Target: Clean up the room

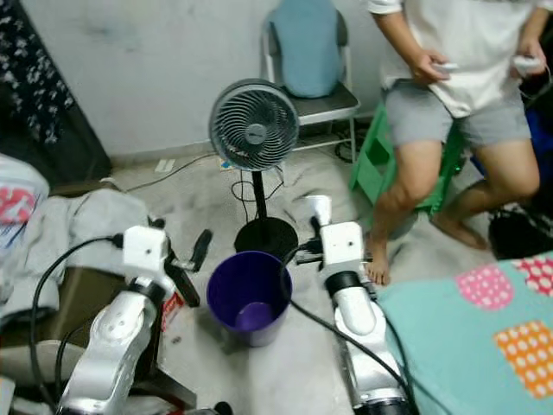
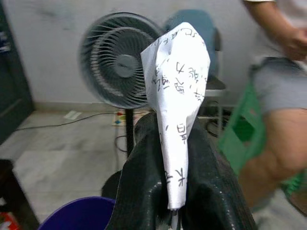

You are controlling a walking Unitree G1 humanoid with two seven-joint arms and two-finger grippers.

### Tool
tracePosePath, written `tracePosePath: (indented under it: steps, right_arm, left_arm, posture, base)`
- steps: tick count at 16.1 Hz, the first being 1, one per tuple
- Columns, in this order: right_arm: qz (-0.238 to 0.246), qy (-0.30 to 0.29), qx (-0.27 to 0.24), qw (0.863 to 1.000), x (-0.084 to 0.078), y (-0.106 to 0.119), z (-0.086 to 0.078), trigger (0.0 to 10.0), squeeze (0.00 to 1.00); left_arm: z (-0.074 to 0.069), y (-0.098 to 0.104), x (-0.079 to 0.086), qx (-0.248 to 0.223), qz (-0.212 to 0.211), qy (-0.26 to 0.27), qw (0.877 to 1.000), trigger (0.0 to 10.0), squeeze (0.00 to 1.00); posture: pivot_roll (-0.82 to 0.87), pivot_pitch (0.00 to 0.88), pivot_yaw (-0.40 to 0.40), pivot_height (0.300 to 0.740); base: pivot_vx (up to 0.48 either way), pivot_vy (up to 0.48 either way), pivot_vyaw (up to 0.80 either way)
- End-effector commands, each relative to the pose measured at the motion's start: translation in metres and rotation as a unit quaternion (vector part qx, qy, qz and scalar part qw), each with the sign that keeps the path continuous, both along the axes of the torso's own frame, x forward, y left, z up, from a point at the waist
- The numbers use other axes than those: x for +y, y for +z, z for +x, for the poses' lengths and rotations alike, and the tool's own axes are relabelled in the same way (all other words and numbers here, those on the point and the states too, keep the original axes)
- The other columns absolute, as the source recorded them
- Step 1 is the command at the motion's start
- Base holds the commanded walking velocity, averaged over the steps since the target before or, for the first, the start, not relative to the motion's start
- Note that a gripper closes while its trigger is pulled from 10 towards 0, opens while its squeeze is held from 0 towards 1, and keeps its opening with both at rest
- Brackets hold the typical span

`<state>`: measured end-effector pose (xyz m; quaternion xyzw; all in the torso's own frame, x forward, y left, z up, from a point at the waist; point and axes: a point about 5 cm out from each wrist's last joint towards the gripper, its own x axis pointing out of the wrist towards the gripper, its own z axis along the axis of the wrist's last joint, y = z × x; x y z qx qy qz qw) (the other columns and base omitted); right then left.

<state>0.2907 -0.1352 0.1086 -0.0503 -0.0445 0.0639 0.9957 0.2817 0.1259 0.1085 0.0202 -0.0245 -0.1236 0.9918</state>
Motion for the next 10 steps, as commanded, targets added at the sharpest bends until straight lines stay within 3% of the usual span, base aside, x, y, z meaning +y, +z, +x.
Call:
tracePosePath:
  steps: [1, 7, 9, 10]
  right_arm:
    - [0.008, -0.005, -0.013, 1.000, 0.0038, 0.0074, 0.0019, 10.0, 0.00]
    - [-0.008, 0.022, -0.013, 1.000, 0.0097, 0.0092, -0.0015, 10.0, 0.00]
    - [-0.023, 0.021, -0.010, 0.999, 0.0079, 0.0072, -0.0004, 10.0, 0.00]
    - [-0.007, 0.015, -0.005, 1.000, 0.0094, 0.0050, 0.0003, 10.0, 0.00]
  left_arm:
    - [0.0033, 0.0009, 0.0032, 0.003, 0.009, -0.008, 1.000, 10.0, 0.00]
    - [0.0053, -0.0050, 0.0097, 0.008, 0.004, 0.015, 1.000, 10.0, 0.00]
    - [0.0054, -0.0027, 0.0104, 0.006, 0.003, 0.018, 1.000, 10.0, 0.00]
    - [0.0034, -0.0017, 0.0116, 0.005, 0.006, 0.014, 1.000, 10.0, 0.00]
  posture:
    - [-0.08, 0.076, 0.120, 0.740]
    - [-0.11, 0.086, 0.074, 0.740]
    - [-0.09, 0.096, 0.076, 0.740]
    - [-0.07, 0.101, 0.075, 0.740]
  base:
    - [0.000, 0.000, 0.00]
    - [0.000, 0.000, 0.00]
    - [0.000, 0.000, 0.80]
    - [0.000, 0.000, 0.80]
